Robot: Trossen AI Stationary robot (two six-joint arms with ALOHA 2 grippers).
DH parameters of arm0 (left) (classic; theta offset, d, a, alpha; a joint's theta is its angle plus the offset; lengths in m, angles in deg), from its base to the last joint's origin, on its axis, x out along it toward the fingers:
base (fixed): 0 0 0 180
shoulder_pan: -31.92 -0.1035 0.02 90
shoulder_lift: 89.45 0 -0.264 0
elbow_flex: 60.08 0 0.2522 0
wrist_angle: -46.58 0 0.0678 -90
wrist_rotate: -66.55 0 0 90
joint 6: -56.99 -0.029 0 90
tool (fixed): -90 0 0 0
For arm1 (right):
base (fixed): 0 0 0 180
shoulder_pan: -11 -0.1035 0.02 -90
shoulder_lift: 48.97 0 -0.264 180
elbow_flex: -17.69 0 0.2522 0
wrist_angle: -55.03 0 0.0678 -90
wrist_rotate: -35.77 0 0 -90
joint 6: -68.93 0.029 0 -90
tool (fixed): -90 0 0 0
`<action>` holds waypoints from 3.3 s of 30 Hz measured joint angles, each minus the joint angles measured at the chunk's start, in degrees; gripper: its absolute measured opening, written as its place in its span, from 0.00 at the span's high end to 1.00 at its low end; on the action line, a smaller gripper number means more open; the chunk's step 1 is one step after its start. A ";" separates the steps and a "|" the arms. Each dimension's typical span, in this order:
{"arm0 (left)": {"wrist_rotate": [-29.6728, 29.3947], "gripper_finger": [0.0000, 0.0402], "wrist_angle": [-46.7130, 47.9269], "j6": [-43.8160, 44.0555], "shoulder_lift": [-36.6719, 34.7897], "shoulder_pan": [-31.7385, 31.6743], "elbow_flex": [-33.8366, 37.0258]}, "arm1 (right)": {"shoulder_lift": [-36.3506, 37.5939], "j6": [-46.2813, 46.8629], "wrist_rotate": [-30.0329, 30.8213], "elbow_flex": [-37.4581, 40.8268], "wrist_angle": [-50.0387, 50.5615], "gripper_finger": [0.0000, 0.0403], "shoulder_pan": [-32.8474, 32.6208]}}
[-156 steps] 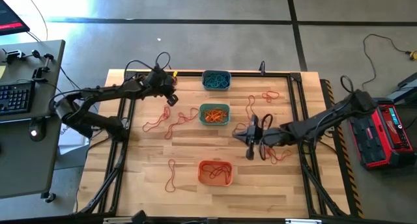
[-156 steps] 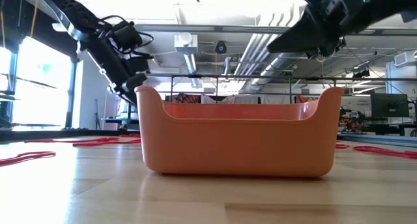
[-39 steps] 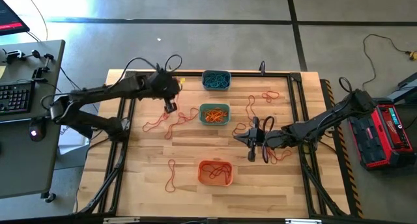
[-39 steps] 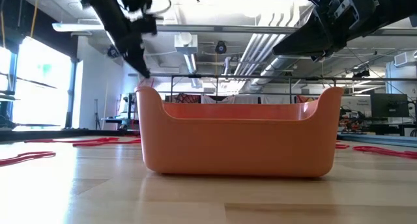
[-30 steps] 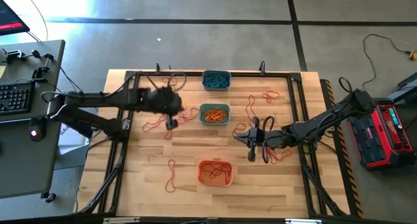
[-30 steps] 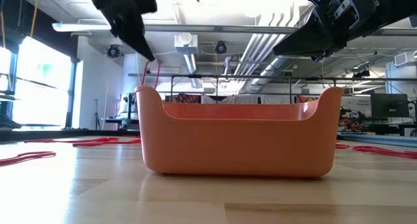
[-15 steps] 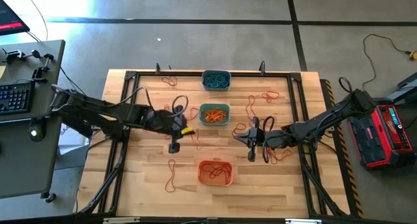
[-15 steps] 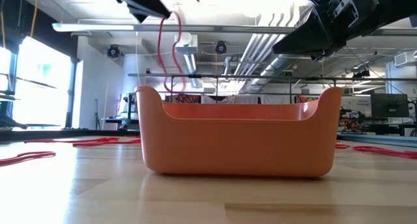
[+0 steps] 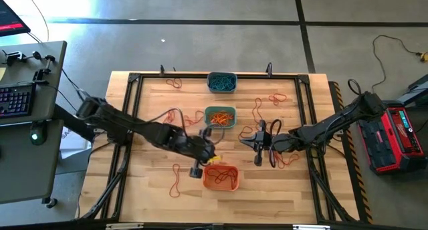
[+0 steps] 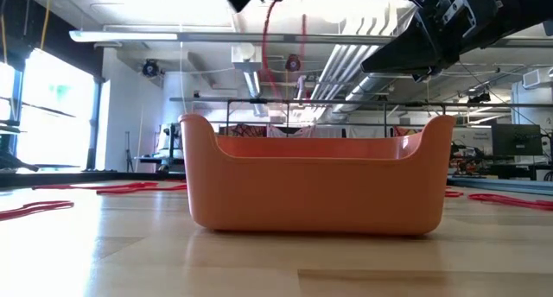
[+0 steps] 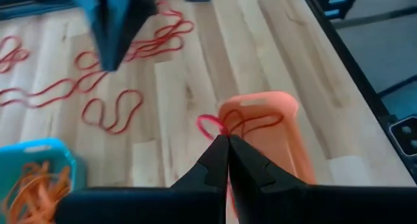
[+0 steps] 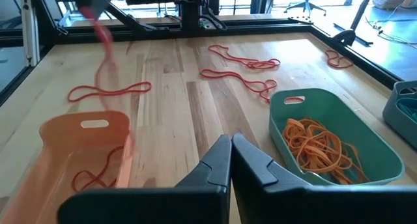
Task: Sort rubber bands into baskets
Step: Put the red rubber band into the orange bin
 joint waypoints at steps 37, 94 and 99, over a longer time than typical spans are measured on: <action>3.06 1.00 -0.80 4.20 6.76 5.22 -8.79 | 0.00 -0.22 0.02 0.00 0.46 1.00 0.00; 21.66 0.71 0.56 1.69 19.22 -4.11 -7.74 | -6.43 0.22 -0.09 -0.02 -2.14 1.00 0.15; 12.12 0.68 6.25 0.67 16.06 -4.50 -7.74 | -6.43 0.06 -0.10 -0.02 -2.09 1.00 0.15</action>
